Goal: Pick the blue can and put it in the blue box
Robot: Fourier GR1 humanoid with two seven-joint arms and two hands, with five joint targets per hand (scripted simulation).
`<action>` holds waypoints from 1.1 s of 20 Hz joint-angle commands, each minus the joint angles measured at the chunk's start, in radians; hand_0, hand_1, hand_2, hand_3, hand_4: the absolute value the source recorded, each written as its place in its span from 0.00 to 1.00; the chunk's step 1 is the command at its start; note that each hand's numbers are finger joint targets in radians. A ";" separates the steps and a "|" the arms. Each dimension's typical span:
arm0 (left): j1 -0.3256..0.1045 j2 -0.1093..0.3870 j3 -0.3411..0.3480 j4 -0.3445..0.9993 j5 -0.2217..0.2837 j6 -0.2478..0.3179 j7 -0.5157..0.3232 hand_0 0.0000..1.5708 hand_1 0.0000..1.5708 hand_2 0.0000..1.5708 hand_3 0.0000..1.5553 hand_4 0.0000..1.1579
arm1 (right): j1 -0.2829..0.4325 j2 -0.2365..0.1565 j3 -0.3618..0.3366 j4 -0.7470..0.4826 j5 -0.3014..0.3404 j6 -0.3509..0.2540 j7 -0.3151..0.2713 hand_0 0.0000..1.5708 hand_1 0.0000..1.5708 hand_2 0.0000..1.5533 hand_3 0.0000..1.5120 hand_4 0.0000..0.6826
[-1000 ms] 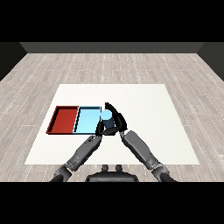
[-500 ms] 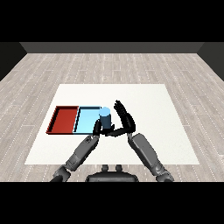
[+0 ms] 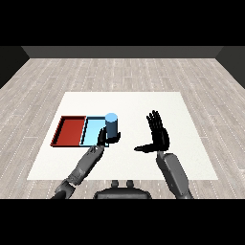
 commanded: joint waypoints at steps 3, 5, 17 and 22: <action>-0.027 0.068 0.081 0.088 -0.016 -0.030 0.018 1.00 1.00 1.00 0.96 0.98 | 0.057 -0.051 -0.139 -0.029 -0.044 0.027 -0.023 0.00 0.00 0.00 0.00 0.00; -0.050 0.076 0.115 0.117 -0.019 -0.004 0.044 1.00 1.00 1.00 0.96 0.99 | 0.129 -0.064 -0.129 -0.093 -0.017 0.016 -0.022 0.00 0.00 0.00 0.00 0.00; -0.253 0.228 0.263 0.565 -0.036 -0.079 0.154 1.00 1.00 1.00 0.96 0.91 | 0.098 -0.047 -0.170 -0.012 -0.005 0.035 -0.034 0.00 0.00 0.00 0.00 0.00; -0.305 0.177 0.239 0.729 -0.084 -0.005 0.244 1.00 1.00 0.98 0.91 0.83 | 0.079 -0.028 -0.198 0.097 -0.041 0.062 -0.051 0.00 0.00 0.00 0.00 0.00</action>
